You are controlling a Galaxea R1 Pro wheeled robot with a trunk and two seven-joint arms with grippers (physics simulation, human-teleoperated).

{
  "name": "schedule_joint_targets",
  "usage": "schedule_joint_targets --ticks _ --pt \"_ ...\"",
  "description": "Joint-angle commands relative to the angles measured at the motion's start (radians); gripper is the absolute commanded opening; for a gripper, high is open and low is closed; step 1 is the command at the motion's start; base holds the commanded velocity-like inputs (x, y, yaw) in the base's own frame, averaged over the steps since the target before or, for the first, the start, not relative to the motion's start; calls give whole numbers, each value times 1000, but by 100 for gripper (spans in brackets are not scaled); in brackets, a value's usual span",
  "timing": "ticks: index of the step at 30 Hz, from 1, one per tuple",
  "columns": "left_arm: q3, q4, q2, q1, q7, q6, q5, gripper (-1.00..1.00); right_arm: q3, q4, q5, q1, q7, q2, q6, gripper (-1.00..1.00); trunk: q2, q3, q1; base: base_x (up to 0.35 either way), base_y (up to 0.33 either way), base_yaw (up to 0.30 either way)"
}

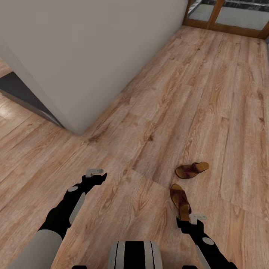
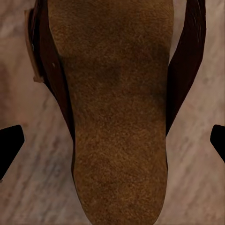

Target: Pick up the two gym shoes and the two sandals from the corridor floor and place them onto the hallstand (shoe rack) in the corridor, making sure they are on the rack and not on the floor. Arrange them so the two gym shoes are next to each other and the two sandals are next to each other.

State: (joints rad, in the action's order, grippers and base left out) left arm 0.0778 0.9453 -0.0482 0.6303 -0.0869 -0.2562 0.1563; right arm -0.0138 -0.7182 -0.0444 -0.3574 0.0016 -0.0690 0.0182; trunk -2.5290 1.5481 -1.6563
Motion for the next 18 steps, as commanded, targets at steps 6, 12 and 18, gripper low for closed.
schedule_joint_targets --ticks 6,12,18 --pt "3 1 -1 0 0 -3 9 100 -1 -5 -5 0 0 0 2 100 0 1 0 17 12 0" --pt "31 1 -1 1 1 -5 9 100 -3 -6 -4 0 0 0 3 100 0 1 0 2 1 0" --pt "40 1 -2 2 0 -6 12 100 -4 -6 -5 0 1 -1 6 100 -1 13 -1 0 0 0"
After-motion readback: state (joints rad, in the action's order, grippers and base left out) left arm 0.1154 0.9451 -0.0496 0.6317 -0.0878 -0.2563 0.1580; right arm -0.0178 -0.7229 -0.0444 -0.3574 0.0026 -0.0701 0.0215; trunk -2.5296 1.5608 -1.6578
